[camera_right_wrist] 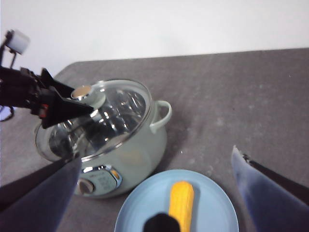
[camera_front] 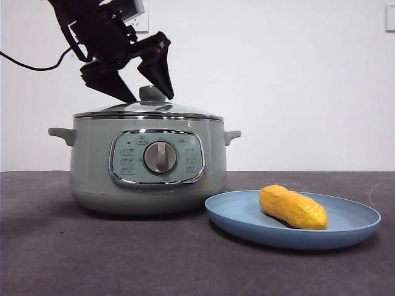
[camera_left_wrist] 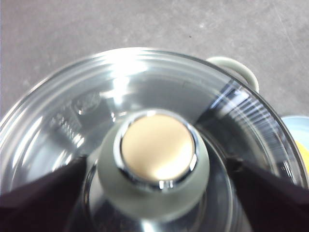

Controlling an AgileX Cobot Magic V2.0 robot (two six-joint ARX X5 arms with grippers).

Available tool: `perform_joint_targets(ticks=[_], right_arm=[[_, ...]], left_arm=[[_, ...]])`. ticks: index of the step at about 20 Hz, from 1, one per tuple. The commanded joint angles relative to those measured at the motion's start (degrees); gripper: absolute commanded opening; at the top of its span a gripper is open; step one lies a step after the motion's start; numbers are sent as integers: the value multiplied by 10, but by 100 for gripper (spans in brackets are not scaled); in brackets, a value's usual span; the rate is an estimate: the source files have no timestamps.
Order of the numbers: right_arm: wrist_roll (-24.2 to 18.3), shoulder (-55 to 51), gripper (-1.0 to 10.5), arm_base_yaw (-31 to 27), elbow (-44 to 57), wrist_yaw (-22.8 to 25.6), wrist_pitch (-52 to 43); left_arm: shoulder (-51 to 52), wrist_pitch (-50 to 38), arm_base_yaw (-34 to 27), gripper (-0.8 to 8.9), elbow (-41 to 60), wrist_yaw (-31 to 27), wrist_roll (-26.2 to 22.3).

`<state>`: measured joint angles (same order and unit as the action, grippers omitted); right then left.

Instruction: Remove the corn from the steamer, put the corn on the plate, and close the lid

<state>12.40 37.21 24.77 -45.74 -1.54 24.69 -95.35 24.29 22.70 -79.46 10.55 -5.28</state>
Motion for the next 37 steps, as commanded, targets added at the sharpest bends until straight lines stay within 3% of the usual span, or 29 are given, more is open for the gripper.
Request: perform_joint_targets(ticks=[1,6,15,21,25,27,30,31,37], right_arm=[[-4,-1,599,1,3,-7,3],[-5,-1,599,1,3,-41,12],[-10,-1,598,1,3,-149,90],[-22,-1,597,1,3,-193,155],[-24,-1,586,1,3,-211,188],[-24,-1,449,1,3,-211,199],[-24,-1,44,1,3,-210,211],[-24,-1,-15,1,3,-210,210],[-24,-1,-2,1,3,-209,210]], left_arm=[[34,7,1,500,5,1,12],[106,60,1,499,4,3,12],[265,253,2,499,4,74,25],[344,367,2,497,4,107,27],[372,425,2,389,4,110,25],[376,445,2,264,4,110,23],[377,465,2,-22,4,109,20],[376,469,2,-5,4,109,16],[376,471,2,-6,4,109,7]])
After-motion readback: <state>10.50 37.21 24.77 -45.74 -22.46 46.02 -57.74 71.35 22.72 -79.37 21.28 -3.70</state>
